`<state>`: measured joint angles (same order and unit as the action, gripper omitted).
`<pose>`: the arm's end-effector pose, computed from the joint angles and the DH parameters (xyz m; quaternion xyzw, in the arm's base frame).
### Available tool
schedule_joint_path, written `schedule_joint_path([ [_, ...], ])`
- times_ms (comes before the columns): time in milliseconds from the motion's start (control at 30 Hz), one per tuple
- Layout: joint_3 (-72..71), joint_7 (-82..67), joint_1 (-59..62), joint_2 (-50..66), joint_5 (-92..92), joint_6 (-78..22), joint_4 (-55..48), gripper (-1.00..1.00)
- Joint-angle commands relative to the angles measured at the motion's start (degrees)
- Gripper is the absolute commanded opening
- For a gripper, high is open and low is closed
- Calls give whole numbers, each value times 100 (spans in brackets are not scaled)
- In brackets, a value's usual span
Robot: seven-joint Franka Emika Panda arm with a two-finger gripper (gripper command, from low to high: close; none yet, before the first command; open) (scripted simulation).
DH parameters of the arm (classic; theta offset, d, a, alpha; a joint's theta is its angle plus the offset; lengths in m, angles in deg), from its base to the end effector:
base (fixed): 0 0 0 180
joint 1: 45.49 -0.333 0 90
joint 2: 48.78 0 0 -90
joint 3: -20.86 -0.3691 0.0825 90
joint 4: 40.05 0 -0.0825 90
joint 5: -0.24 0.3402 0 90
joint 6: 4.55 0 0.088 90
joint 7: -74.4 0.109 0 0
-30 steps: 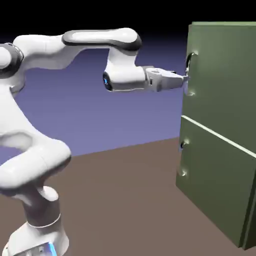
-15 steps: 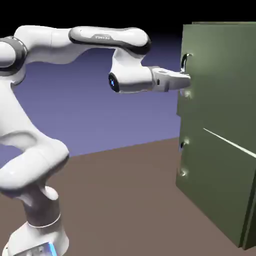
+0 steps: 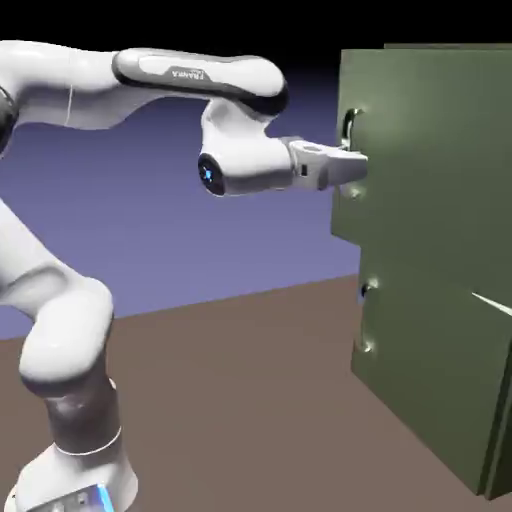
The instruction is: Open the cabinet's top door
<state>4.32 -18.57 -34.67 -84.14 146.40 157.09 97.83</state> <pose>0.3272 0.0352 0.6145 -0.6796 0.1941 -0.6188 0.3428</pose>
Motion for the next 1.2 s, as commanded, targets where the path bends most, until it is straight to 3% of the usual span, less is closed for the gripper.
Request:
schedule_joint_path([
  [0,170,165,-164,-99,-244,-50,123,-100],
  [333,1630,1696,-1285,-1186,-2736,-639,1179,-100],
  [633,2694,2981,-1428,-2112,-4979,-1591,1839,-100],
  [900,3930,3785,-1076,-2598,-6972,-3211,1975,-100],
  [1167,5512,4046,-1084,-2378,-8627,-5204,1311,-100],
])
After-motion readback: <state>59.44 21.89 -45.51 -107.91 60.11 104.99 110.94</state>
